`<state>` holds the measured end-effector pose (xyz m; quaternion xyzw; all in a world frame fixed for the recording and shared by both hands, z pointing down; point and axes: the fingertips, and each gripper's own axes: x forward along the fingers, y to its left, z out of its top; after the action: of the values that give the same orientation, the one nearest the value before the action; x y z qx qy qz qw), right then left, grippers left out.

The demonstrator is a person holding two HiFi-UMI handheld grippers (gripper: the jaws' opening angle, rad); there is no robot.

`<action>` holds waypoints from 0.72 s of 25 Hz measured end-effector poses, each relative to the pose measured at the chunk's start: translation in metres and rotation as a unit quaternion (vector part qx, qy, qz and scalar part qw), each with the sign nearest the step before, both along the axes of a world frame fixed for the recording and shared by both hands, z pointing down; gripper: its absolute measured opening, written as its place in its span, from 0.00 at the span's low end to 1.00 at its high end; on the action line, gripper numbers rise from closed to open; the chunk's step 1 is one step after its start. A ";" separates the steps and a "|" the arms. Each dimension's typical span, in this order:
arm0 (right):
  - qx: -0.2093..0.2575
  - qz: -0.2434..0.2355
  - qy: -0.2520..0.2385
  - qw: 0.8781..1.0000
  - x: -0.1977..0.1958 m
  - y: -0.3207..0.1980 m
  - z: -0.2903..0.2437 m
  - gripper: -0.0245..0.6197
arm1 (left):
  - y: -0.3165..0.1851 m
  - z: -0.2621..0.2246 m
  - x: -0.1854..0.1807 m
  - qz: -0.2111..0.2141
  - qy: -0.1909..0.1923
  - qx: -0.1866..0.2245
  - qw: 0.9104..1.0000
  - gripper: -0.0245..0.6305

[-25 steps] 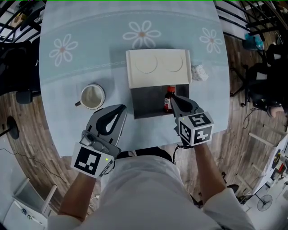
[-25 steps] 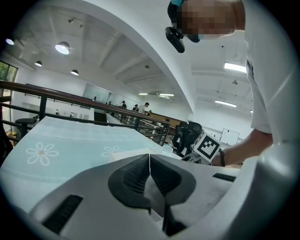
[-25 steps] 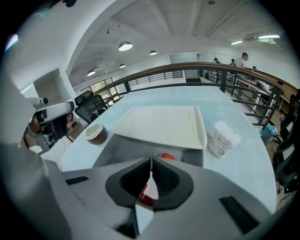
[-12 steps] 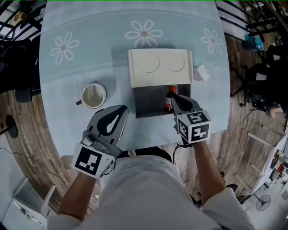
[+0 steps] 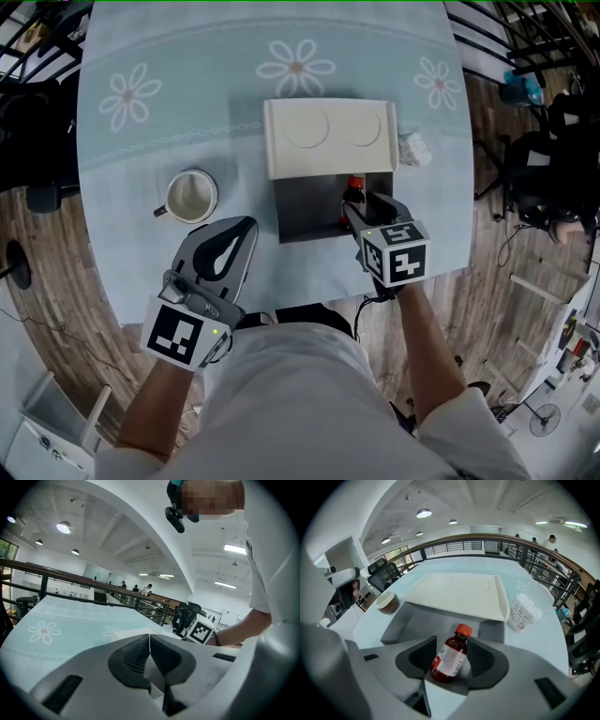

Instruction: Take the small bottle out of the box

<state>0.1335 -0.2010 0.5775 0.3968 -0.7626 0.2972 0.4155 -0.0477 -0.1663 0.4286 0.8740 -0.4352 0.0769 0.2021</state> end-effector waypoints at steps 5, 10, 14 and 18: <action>-0.024 -0.009 0.017 1.000 0.002 0.002 0.013 0.42 | 0.002 0.000 -0.002 -0.005 0.000 0.000 1.000 0.07; -0.039 -0.016 0.030 0.999 0.001 0.001 0.023 0.44 | 0.002 0.001 -0.007 -0.009 0.000 0.000 1.000 0.07; -0.054 -0.018 0.035 0.998 0.001 0.001 0.027 0.45 | 0.002 0.000 -0.006 -0.010 0.001 0.001 1.000 0.07; -0.078 -0.029 0.043 0.996 -0.003 0.003 0.034 0.45 | 0.003 0.001 -0.004 -0.011 0.002 0.001 1.000 0.07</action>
<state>0.1304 -0.1977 0.6110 0.3531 -0.7296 0.3263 0.4863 -0.0513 -0.1634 0.4292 0.8696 -0.4446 0.0728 0.2023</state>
